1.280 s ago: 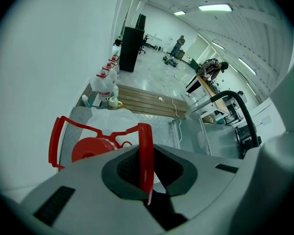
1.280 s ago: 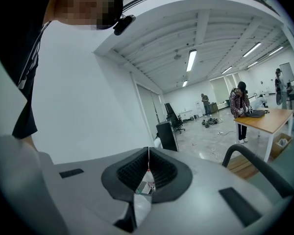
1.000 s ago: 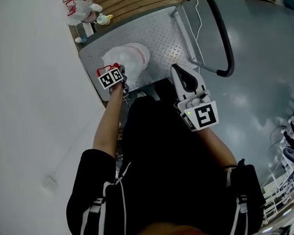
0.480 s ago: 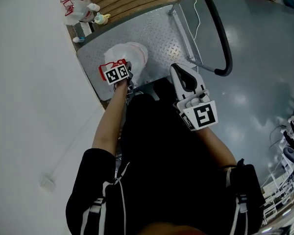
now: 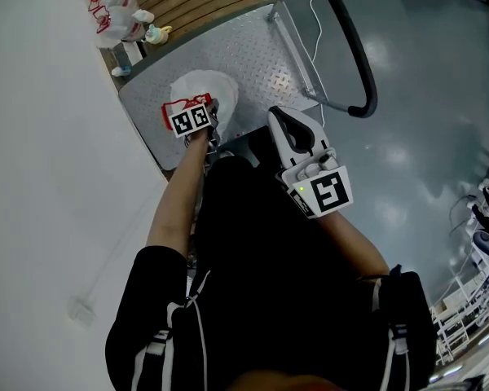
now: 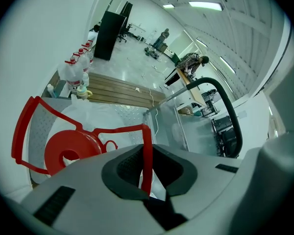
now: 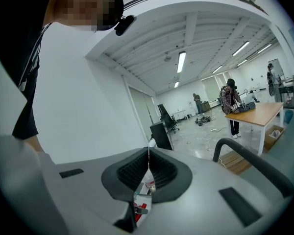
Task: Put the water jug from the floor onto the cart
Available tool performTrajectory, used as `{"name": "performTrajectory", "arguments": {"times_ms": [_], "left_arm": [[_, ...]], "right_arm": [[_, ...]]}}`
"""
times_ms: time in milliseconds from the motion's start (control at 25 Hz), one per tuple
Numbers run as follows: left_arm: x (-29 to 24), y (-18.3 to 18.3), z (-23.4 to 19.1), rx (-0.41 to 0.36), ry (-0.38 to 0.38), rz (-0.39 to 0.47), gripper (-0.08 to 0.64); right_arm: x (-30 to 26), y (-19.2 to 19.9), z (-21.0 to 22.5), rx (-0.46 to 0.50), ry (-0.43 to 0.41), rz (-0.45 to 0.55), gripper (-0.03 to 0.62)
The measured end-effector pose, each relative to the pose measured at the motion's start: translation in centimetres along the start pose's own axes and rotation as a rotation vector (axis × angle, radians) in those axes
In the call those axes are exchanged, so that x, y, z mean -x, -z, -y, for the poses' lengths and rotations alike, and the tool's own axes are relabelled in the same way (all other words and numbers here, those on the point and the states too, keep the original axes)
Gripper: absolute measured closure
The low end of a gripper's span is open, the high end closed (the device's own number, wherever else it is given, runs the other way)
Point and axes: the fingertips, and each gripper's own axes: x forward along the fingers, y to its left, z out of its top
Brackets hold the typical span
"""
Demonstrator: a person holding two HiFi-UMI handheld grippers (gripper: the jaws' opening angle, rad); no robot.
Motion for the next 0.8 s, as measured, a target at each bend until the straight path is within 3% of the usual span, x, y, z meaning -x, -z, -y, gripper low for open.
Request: {"name": "performTrajectory", "arguments": {"times_ms": [400, 800], "left_arm": [[0.1, -0.6, 0.8, -0.072, 0.022, 0.067, 0.498], [3.0, -1.5, 2.0, -0.068, 0.074, 0.153, 0.459]], "right_arm": [[1.0, 0.8, -0.5, 0.013, 0.000, 0.003, 0.573], [1.1, 1.1, -2.1, 0.025, -0.018, 0.017, 0.573]]}}
